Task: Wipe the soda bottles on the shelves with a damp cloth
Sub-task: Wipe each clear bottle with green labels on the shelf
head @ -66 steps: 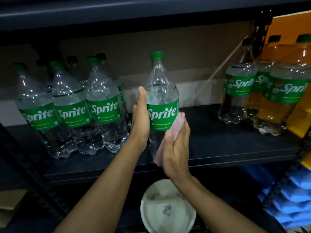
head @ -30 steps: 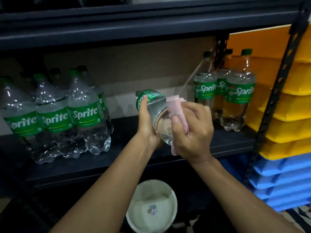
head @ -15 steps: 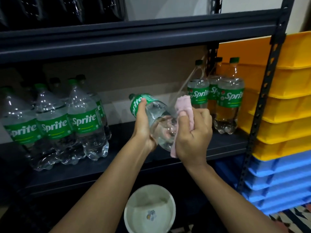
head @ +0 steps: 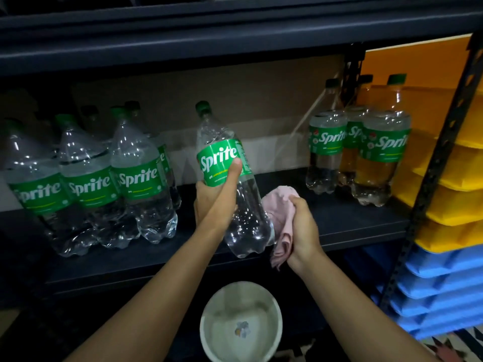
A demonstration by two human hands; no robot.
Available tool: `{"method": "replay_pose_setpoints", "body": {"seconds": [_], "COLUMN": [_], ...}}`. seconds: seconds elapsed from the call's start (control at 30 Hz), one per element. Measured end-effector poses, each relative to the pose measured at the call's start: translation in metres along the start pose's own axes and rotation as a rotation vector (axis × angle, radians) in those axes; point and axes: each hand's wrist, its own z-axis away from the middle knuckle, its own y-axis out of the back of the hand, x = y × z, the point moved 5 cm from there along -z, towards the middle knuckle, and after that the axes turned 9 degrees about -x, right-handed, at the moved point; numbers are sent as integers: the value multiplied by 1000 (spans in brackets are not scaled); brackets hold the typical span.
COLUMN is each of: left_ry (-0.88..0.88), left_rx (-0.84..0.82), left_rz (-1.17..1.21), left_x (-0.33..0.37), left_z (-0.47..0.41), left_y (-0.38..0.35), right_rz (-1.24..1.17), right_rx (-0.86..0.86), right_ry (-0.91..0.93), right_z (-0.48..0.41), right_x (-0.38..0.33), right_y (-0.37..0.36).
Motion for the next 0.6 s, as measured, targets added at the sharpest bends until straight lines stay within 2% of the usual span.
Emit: {"method": "replay_pose_setpoints", "body": {"seconds": [0.03,0.1,0.23,0.27,0.33,0.4,0.6], "left_ry": [-3,2,-2,-5,-17,-36,-179], "left_rx": [33,84,140,143,156,181,222], "left_rz": [-52,-122,-184,-196,-210,-207,-207], "left_x": [-2,-6,-10,-12,-17,-21,-32], "left_z": [-2,-7,-15,-18,-22,-23,-22], "left_y": [6,17,27,27,26,26,21], "right_rz": [31,304,1374,1635,2007,2138,2106], "right_rx": [29,110,130,83,-2,-35,91], "right_ry": [14,135,646,635,446,309,73], "right_z": [-5,-9,-12,-20,-31,-32,-31], "right_x": [-2,-18,-43,-31,1,26,48], "right_y": [7,17,19,20,29,35,26]}}
